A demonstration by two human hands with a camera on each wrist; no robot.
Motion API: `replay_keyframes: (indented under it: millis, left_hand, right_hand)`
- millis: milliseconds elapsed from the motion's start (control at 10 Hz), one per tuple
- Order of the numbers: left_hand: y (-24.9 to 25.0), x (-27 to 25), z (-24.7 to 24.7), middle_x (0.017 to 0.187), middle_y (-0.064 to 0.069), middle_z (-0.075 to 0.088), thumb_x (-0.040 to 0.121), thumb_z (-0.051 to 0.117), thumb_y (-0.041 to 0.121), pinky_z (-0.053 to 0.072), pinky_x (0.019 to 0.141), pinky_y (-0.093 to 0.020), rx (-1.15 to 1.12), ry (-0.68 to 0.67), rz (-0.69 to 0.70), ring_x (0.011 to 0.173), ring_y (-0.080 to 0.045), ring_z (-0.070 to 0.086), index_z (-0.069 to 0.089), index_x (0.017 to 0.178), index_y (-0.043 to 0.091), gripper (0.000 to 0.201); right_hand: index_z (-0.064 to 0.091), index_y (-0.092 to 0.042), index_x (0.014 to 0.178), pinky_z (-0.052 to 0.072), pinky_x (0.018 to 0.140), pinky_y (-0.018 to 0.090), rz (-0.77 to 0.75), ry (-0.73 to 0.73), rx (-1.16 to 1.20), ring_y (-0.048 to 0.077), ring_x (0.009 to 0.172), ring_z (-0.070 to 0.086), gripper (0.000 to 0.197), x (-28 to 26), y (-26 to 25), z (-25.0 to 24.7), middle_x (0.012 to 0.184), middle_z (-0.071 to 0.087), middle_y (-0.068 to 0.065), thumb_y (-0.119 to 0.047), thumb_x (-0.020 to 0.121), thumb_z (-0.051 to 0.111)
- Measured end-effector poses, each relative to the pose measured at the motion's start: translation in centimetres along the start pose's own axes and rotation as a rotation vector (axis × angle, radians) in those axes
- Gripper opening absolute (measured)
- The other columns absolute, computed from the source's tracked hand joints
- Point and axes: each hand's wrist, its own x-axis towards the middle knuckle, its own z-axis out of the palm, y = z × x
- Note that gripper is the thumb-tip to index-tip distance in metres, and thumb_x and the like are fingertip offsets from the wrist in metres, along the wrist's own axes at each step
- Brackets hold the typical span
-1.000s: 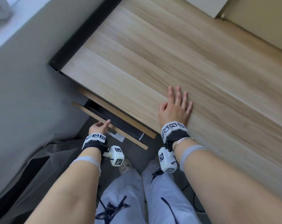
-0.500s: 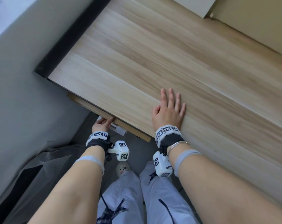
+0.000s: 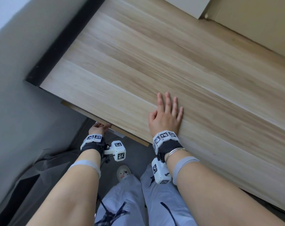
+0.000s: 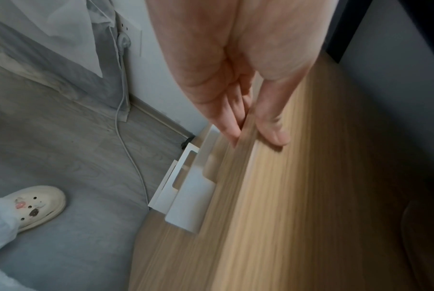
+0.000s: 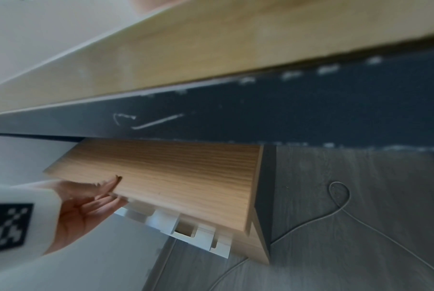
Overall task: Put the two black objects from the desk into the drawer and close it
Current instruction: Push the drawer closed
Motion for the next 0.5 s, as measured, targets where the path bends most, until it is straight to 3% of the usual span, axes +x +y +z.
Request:
replay_keyframes:
  millis: [100,200,300,400,500]
  left_hand:
    - [0.5,-0.1,-0.3,0.081,-0.013,0.058,0.086,0.062,0.013,0.049,0.068,-0.024,0.128,0.012,0.007,0.081,-0.027,0.057,0.056,0.074,0.012,0.013]
    - [0.0,0.6,-0.3,0.092,-0.01,0.058,0.086,0.059,0.006,0.043,0.084,-0.03,0.151,-0.005,0.059,0.09,-0.022,0.052,0.049,0.064,0.023,0.029]
    - [0.7,-0.9,-0.5,0.086,-0.012,0.058,0.084,0.065,0.019,0.043,0.071,-0.031,0.25,0.02,0.041,0.076,-0.023,0.053,0.053,0.074,0.01,0.018]
    - [1.8,-2.4,-0.8,0.114,-0.021,0.064,0.08,0.069,0.028,0.048,0.085,-0.037,0.411,0.045,0.058,0.097,-0.033,0.064,0.059,0.114,0.0,0.045]
    - [2.7,-5.1,-2.0,0.132,-0.021,0.056,0.084,0.066,0.018,0.044,0.096,-0.037,0.425,0.117,0.144,0.119,-0.036,0.055,0.046,0.135,0.0,0.058]
  right_hand:
    - [0.039,-0.032,0.143,0.025,0.114,0.053,-0.001,-0.007,-0.006,0.027,0.142,0.036,0.066,0.0,0.0,-0.1,0.153,0.04,-0.003,-0.029,0.078,0.037]
    - [0.042,-0.032,0.142,0.027,0.113,0.054,0.0,-0.006,-0.007,0.028,0.14,0.04,0.066,0.0,0.0,-0.1,0.151,0.043,-0.002,-0.029,0.076,0.038]
    - [0.044,-0.031,0.14,0.029,0.113,0.054,0.001,0.001,-0.002,0.028,0.139,0.042,0.065,0.1,-0.1,-0.2,0.149,0.046,-0.002,-0.029,0.075,0.039]
    - [0.044,-0.032,0.14,0.028,0.113,0.054,0.01,-0.02,0.023,0.028,0.139,0.041,0.065,0.0,-0.1,-0.6,0.149,0.046,-0.002,-0.03,0.076,0.037]
    - [0.044,-0.032,0.141,0.026,0.114,0.054,0.03,-0.043,0.035,0.027,0.14,0.04,0.065,-0.1,-0.3,-1.0,0.15,0.045,-0.003,-0.031,0.077,0.034]
